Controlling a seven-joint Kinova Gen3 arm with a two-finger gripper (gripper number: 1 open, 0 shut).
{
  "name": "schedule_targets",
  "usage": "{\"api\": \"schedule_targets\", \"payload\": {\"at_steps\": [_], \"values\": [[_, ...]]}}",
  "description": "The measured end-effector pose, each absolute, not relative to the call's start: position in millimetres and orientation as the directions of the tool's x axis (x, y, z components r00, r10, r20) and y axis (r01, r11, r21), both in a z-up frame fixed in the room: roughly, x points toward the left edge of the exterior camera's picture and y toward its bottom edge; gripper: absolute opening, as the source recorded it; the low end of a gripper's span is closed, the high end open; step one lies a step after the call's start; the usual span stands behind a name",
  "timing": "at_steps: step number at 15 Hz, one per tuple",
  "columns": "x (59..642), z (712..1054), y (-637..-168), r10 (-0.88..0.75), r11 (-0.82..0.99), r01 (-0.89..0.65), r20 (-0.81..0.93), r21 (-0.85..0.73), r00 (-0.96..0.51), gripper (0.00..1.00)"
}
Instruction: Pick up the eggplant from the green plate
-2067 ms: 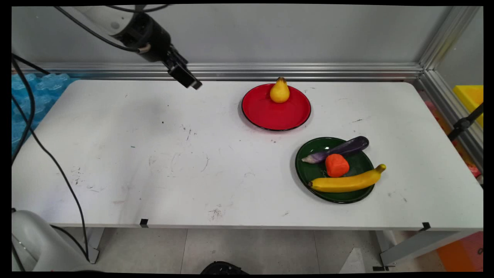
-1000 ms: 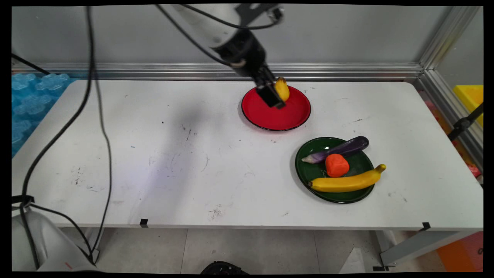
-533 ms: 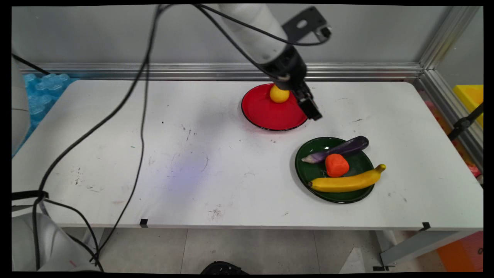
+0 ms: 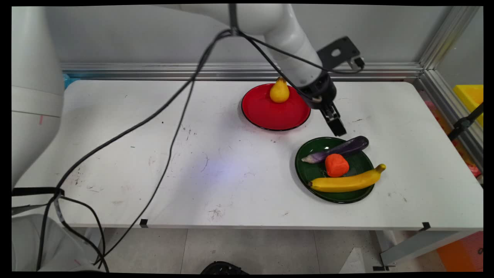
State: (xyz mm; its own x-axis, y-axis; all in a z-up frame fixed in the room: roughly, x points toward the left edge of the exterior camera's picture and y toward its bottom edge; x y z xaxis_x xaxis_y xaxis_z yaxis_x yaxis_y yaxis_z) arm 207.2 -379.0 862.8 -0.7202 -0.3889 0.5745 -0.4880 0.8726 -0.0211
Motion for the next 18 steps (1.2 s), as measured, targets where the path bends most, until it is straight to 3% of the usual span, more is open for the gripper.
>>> {"api": "schedule_targets", "payload": {"at_steps": [9, 18], "values": [[163, 815, -399, -0.366, 0.885, -0.463, 0.562, -0.036, -0.742, 1.00], [135, 789, -400, -0.369, 0.886, -0.462, 0.529, -0.050, -0.765, 1.00]]}}
